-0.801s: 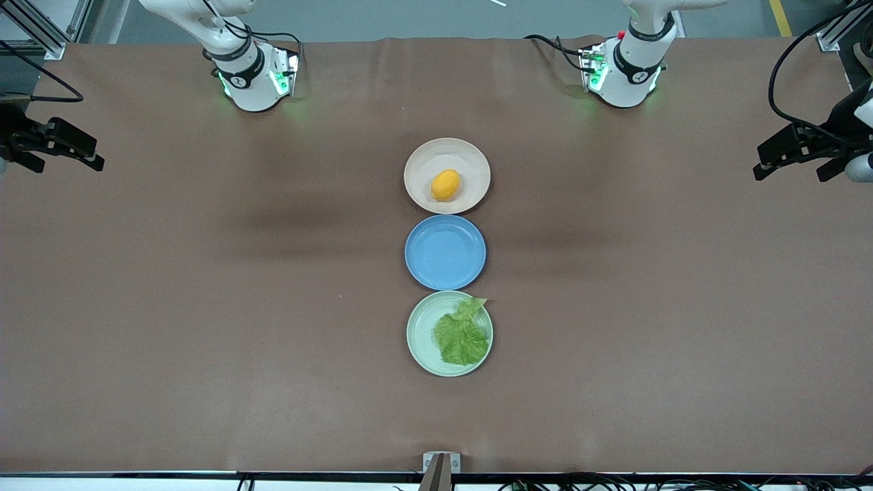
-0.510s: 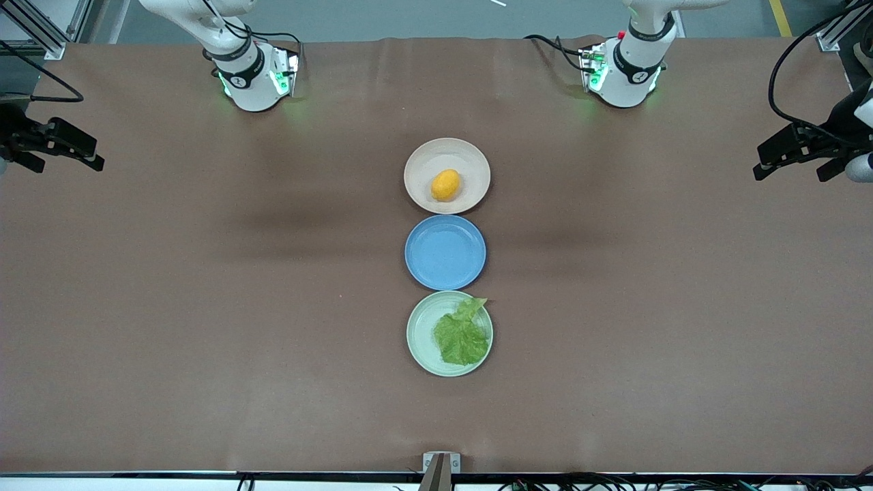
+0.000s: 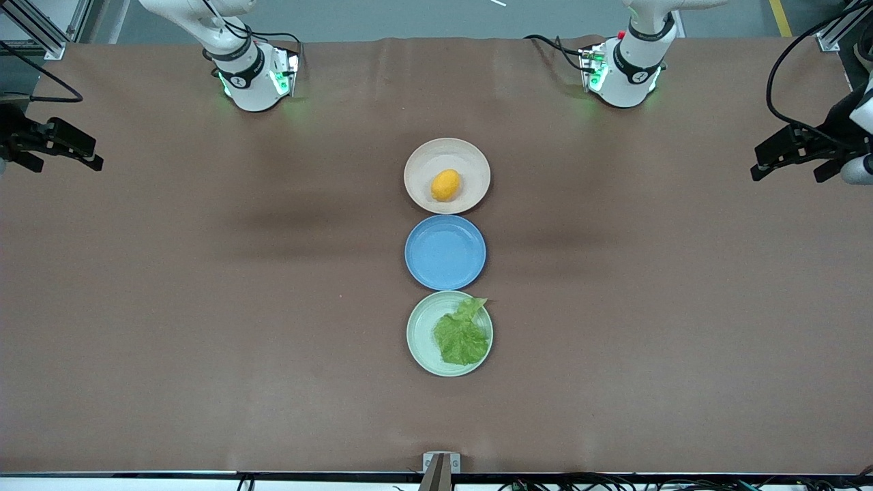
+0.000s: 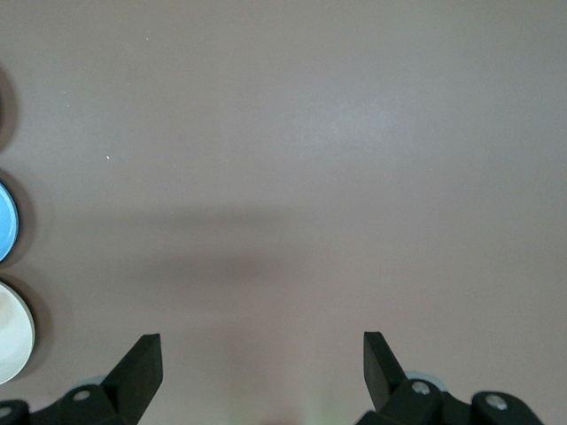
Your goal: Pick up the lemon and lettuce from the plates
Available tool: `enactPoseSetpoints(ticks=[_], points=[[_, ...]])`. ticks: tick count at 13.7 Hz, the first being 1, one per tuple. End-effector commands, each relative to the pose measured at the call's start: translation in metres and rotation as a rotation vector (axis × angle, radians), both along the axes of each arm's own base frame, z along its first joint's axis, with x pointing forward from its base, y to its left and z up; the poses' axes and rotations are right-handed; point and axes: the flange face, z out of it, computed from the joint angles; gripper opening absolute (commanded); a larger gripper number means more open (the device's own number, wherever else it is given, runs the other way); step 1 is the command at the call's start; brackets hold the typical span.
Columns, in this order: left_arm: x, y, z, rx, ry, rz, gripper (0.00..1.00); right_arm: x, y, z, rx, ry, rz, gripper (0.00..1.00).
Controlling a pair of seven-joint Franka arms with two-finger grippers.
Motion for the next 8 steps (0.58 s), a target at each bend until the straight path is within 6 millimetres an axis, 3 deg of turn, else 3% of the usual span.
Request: enactPoseSetpoints(ticks=[1, 4, 5, 8], points=[[0.017, -0.051, -0.035, 0.003, 0.067, -0.071, 1.0, 0.01, -0.007, 0.002, -0.017, -0.007, -0.008, 1.0], [0.037, -0.137, -0.094, 0.02, 0.137, -0.019, 1.0, 0.034, -0.024, -0.036, 0.004, 0.047, -0.034, 1.0], [0.046, -0.165, -0.114, 0.028, 0.149, 0.016, 1.0, 0.037, -0.026, -0.038, 0.007, 0.044, -0.036, 1.0], [0.07, -0.245, -0.174, 0.018, 0.115, 0.129, 1.0, 0.06, -0.016, -0.071, 0.003, 0.059, -0.012, 1.0]])
